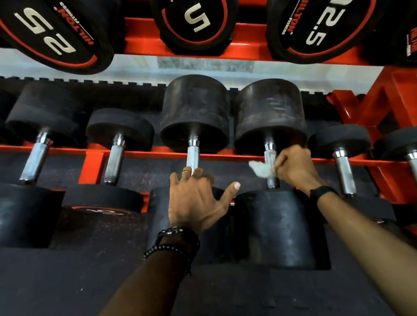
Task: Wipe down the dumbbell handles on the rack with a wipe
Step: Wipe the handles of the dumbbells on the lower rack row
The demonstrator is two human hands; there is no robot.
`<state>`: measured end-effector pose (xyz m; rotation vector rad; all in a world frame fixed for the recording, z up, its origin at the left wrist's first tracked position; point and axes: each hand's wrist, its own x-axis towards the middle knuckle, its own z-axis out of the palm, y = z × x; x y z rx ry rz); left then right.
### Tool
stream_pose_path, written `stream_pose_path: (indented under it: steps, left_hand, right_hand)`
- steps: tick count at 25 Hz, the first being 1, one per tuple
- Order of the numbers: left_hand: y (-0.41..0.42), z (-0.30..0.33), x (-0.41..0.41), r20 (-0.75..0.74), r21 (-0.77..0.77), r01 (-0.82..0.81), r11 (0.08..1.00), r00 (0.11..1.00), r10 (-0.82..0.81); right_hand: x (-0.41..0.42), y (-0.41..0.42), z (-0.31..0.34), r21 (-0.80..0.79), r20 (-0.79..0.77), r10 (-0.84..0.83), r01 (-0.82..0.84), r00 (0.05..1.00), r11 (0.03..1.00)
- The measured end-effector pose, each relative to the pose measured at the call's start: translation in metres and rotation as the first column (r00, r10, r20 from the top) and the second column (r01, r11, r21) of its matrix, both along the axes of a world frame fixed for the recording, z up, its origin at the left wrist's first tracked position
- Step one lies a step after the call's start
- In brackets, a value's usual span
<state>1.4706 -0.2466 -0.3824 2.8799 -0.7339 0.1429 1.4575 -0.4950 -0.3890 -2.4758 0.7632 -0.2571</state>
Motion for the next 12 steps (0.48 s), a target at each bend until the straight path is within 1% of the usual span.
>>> stream_pose_path:
  steps: [1, 2, 6, 7, 8, 10, 11, 12]
  left_hand:
    - [0.001, 0.0, 0.001, 0.006, -0.005, 0.005, 1.0, 1.0, -0.005]
    - [0.002, 0.0, 0.0, 0.009, -0.005, 0.009, 1.0, 1.0, -0.009]
    - [-0.001, 0.002, -0.002, 0.018, 0.001, -0.007, 1.0, 1.0, 0.007]
    - [-0.001, 0.002, -0.001, 0.018, -0.001, -0.011, 1.0, 1.0, 0.011]
    - [-0.001, 0.001, -0.001, 0.011, 0.0, -0.007, 1.0, 1.0, 0.007]
    - [0.001, 0.0, 0.0, 0.019, 0.007, 0.007, 1.0, 1.0, -0.007]
    - [0.002, 0.0, 0.0, 0.02, 0.009, 0.009, 1.0, 1.0, -0.009]
    - [0.002, 0.0, 0.0, 0.012, 0.01, 0.011, 1.0, 1.0, -0.012]
  right_hand:
    - [-0.006, 0.001, -0.001, -0.012, -0.058, 0.056, -0.057, 0.997, 0.998]
    - [-0.005, -0.001, 0.0, -0.03, -0.062, 0.085, -0.087, 0.994, 0.996]
    - [0.022, -0.008, 0.015, -0.044, 0.149, 0.015, -0.008, 0.989, 0.999]
    - [0.019, -0.004, 0.015, -0.049, 0.158, 0.013, -0.005, 0.987, 0.999]
    - [0.011, 0.0, 0.011, -0.072, 0.136, 0.04, -0.031, 0.99, 0.997]
    - [-0.006, 0.007, 0.008, -0.096, 0.008, 0.124, -0.122, 0.992, 0.988]
    - [-0.007, 0.006, 0.009, -0.072, -0.065, 0.126, -0.131, 0.99, 0.989]
    - [0.0, -0.001, 0.012, -0.052, -0.084, 0.086, -0.091, 0.993, 0.995]
